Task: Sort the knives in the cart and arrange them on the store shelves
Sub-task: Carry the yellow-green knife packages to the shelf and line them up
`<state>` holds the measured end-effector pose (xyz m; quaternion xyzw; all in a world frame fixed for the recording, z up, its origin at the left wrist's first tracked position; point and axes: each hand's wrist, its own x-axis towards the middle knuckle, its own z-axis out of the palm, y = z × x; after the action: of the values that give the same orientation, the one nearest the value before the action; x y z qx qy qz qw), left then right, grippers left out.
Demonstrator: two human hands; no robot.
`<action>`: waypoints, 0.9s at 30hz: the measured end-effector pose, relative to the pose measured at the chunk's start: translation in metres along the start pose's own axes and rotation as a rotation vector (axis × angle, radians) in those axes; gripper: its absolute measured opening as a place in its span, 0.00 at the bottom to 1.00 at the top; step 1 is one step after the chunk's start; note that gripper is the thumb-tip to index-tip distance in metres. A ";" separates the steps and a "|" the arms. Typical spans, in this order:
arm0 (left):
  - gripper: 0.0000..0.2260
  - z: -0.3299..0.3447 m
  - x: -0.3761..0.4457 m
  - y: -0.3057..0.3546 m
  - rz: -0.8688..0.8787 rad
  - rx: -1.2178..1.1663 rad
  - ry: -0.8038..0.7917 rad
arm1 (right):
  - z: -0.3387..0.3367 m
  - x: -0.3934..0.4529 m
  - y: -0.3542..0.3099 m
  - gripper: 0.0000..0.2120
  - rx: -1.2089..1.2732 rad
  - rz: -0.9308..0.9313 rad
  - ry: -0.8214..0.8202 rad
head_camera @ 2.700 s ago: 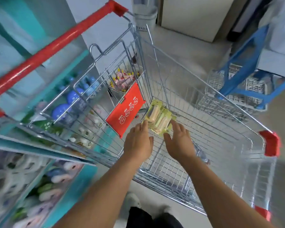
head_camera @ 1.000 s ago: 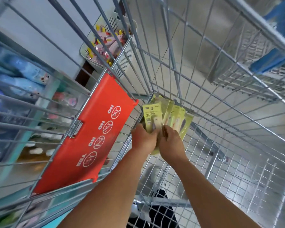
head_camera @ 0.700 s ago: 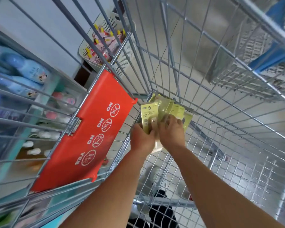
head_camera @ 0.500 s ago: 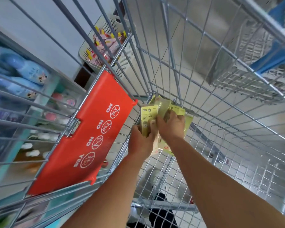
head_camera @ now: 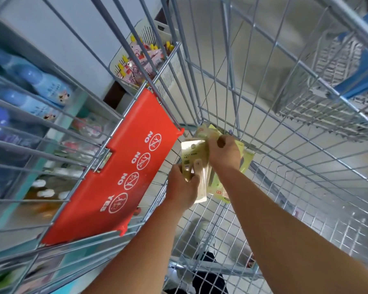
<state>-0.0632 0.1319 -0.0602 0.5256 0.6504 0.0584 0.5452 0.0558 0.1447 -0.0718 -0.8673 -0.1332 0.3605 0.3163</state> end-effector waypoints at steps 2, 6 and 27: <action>0.11 -0.001 -0.003 -0.004 0.008 -0.011 0.008 | 0.001 -0.006 0.002 0.12 0.057 -0.007 -0.045; 0.10 -0.007 -0.008 -0.012 0.017 0.011 0.008 | 0.003 -0.015 0.011 0.14 0.047 -0.018 -0.086; 0.10 -0.054 -0.170 0.064 0.313 -0.077 0.068 | -0.149 -0.175 -0.039 0.13 0.067 -0.353 0.269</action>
<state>-0.0906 0.0597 0.1134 0.5969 0.5761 0.1851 0.5268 0.0378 0.0270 0.1287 -0.8598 -0.2275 0.1849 0.4181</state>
